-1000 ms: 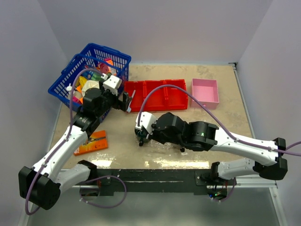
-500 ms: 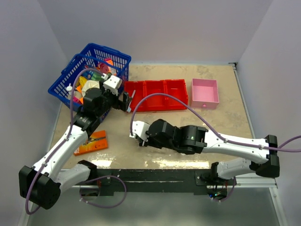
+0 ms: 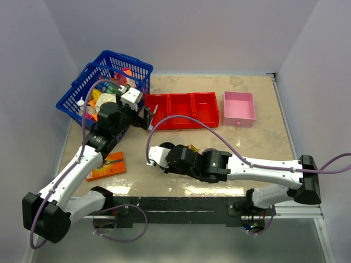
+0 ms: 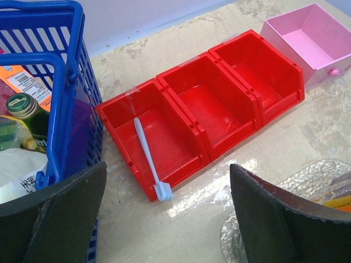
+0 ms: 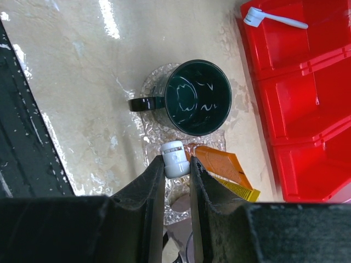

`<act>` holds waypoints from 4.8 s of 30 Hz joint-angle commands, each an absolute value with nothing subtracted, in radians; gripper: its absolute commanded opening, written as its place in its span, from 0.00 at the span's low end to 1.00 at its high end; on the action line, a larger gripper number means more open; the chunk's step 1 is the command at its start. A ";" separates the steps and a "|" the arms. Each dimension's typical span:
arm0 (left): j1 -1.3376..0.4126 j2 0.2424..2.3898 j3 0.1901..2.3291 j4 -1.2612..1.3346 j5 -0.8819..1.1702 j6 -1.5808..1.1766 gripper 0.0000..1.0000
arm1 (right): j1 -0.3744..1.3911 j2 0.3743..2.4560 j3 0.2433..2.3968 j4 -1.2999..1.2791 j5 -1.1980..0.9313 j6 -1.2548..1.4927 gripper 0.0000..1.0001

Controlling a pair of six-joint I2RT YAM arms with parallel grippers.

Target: Prepare toiletry sets of a toothbrush and toothpaste on the tray

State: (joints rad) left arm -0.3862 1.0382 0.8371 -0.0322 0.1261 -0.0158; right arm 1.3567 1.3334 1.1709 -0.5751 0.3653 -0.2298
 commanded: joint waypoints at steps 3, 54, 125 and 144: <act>-0.382 1.028 0.851 0.009 0.130 -0.014 0.97 | 1.364 1.356 1.138 -0.491 0.422 -0.265 0.00; -0.382 1.048 0.856 0.006 0.163 -0.011 0.98 | 1.364 1.293 1.012 -0.387 0.442 -0.278 0.58; -0.324 1.640 0.960 -0.081 0.202 -0.299 0.29 | 0.772 0.902 0.867 -0.051 -0.026 0.161 0.68; -0.321 1.477 1.000 -0.175 0.232 -0.238 0.00 | 0.773 1.012 1.009 -0.192 -0.124 0.087 0.67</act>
